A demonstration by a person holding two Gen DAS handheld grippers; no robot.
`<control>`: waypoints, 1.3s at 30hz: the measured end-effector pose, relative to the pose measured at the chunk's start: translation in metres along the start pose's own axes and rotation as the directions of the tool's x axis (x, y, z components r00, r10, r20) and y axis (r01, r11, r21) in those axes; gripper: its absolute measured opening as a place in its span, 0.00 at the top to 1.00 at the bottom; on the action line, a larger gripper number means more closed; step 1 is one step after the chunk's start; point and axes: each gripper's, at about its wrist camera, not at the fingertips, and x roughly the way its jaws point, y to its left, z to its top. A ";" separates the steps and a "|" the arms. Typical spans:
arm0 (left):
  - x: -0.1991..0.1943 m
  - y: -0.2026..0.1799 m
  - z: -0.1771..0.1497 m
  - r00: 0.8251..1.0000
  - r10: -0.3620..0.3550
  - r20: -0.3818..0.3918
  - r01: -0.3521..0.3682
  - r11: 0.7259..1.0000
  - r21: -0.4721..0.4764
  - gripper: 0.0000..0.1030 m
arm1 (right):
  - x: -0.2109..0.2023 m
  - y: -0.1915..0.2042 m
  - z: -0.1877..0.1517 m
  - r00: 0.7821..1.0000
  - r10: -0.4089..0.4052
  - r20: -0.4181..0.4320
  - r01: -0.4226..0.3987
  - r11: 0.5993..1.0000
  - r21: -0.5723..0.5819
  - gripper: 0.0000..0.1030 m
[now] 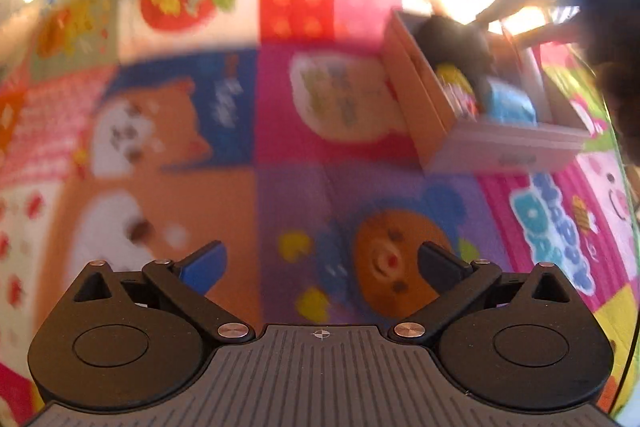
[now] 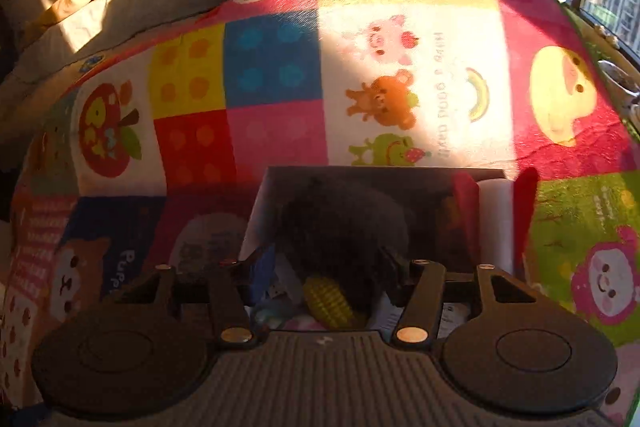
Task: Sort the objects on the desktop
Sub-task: 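Withdraw both grippers from the box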
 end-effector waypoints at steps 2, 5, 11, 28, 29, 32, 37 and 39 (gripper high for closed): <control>0.011 -0.007 -0.006 0.999 -0.028 -0.015 0.028 1.000 0.000 0.00 | -0.033 -0.014 -0.017 0.995 -0.051 0.082 0.047 0.998 0.044 0.25; 0.019 -0.023 -0.016 0.998 0.004 0.069 -0.006 1.000 0.017 0.00 | -0.080 -0.029 -0.057 0.972 -0.137 0.191 0.129 0.990 0.054 0.01; 0.032 -0.049 -0.036 0.975 -0.071 0.211 0.062 0.997 0.051 0.00 | -0.100 -0.032 -0.159 0.981 -0.178 0.078 0.176 0.984 0.024 0.00; 0.054 -0.068 -0.031 0.955 0.046 0.293 -0.075 0.993 0.089 0.00 | -0.045 -0.047 -0.219 0.973 -0.154 0.172 0.156 0.988 0.000 0.00; 0.054 -0.069 -0.032 0.954 0.052 0.296 -0.083 0.992 0.094 0.00 | -0.046 -0.048 -0.221 0.971 -0.154 0.183 0.154 0.988 0.013 0.00; 0.055 -0.067 -0.031 0.955 0.043 0.293 -0.071 0.994 0.086 0.00 | -0.045 -0.039 -0.225 0.958 -0.200 0.204 0.203 0.979 0.003 0.00; 0.055 -0.067 -0.031 0.955 0.045 0.293 -0.074 0.993 0.088 0.00 | -0.045 -0.045 -0.224 0.963 -0.180 0.201 0.179 0.984 0.022 0.00; 0.055 -0.067 -0.031 0.955 0.049 0.294 -0.079 0.993 0.091 0.00 | -0.044 -0.043 -0.224 0.962 -0.187 0.200 0.188 0.982 0.015 0.00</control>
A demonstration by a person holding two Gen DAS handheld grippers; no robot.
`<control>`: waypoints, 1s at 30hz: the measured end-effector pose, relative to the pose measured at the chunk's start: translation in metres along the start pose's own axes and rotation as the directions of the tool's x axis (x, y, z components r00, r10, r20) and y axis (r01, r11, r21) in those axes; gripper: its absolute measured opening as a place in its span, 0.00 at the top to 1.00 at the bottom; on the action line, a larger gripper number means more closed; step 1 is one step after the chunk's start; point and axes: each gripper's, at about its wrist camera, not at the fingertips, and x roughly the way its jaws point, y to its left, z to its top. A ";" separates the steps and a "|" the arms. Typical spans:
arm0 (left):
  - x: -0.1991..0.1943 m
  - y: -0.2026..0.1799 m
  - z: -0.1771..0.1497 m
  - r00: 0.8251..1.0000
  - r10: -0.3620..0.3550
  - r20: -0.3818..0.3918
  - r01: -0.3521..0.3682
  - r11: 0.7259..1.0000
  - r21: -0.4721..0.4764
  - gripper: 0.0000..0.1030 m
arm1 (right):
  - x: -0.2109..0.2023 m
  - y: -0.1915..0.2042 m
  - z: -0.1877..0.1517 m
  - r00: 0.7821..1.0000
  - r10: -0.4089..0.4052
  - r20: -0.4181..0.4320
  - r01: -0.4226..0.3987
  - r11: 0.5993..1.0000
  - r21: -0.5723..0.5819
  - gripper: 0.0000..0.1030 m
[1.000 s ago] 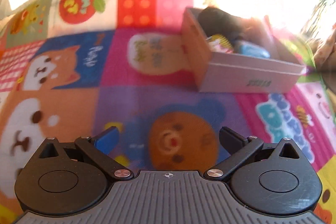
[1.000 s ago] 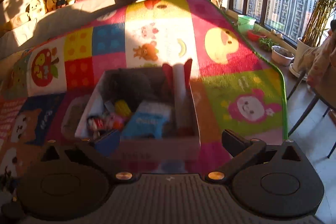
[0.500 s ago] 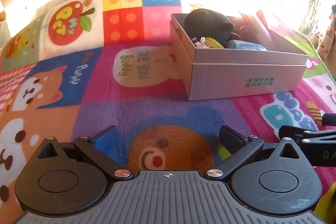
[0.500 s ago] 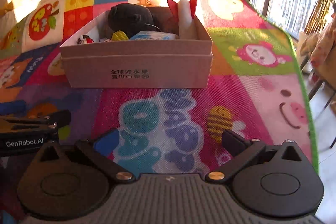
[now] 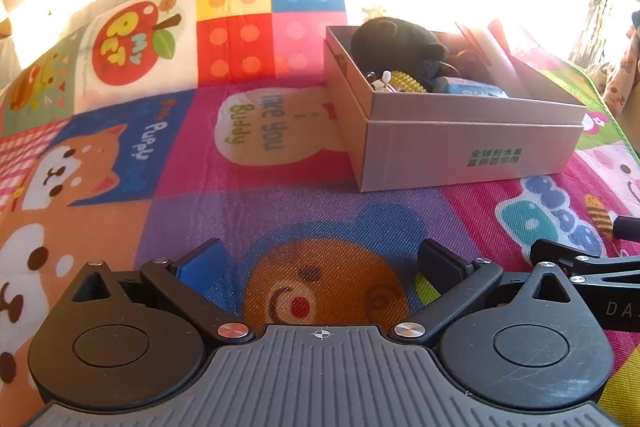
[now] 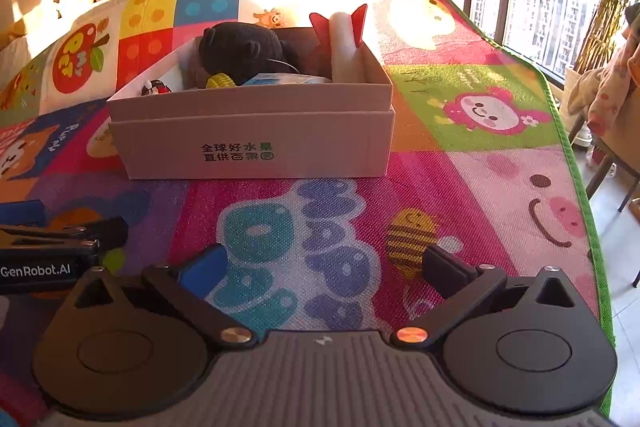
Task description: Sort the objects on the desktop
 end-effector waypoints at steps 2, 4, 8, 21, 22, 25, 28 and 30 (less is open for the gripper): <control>0.000 0.002 0.000 1.000 -0.002 0.000 0.002 1.000 -0.003 0.00 | 0.000 -0.001 0.000 1.000 0.004 0.000 -0.004 1.000 0.005 0.00; 0.000 0.001 0.000 1.000 -0.002 0.000 0.002 1.000 -0.002 0.00 | 0.000 -0.001 0.000 1.000 0.002 0.000 -0.002 1.000 0.003 0.00; 0.001 0.001 0.000 1.000 -0.002 0.000 0.002 1.000 -0.003 0.00 | 0.000 -0.001 0.000 1.000 0.003 0.001 -0.003 1.000 0.004 0.00; 0.001 0.001 0.000 1.000 -0.003 0.000 0.003 1.000 -0.005 0.00 | 0.000 -0.002 -0.001 1.000 0.004 0.001 -0.004 1.000 0.004 0.00; 0.000 0.001 0.000 1.000 -0.003 0.000 0.003 1.000 -0.005 0.00 | 0.000 -0.002 -0.001 1.000 0.003 0.001 -0.003 1.000 0.004 0.00; 0.000 0.001 0.000 1.000 -0.003 0.000 0.003 1.000 -0.005 0.00 | 0.000 -0.002 -0.001 1.000 0.003 0.001 -0.003 1.000 0.004 0.00; 0.000 0.001 0.000 1.000 -0.003 0.000 0.003 1.000 -0.004 0.00 | 0.000 -0.002 -0.001 1.000 0.003 0.001 -0.003 1.000 0.003 0.00; 0.001 0.001 0.000 1.000 -0.003 0.000 0.003 1.000 -0.005 0.00 | 0.000 -0.002 -0.001 1.000 0.004 0.001 -0.004 1.000 0.004 0.00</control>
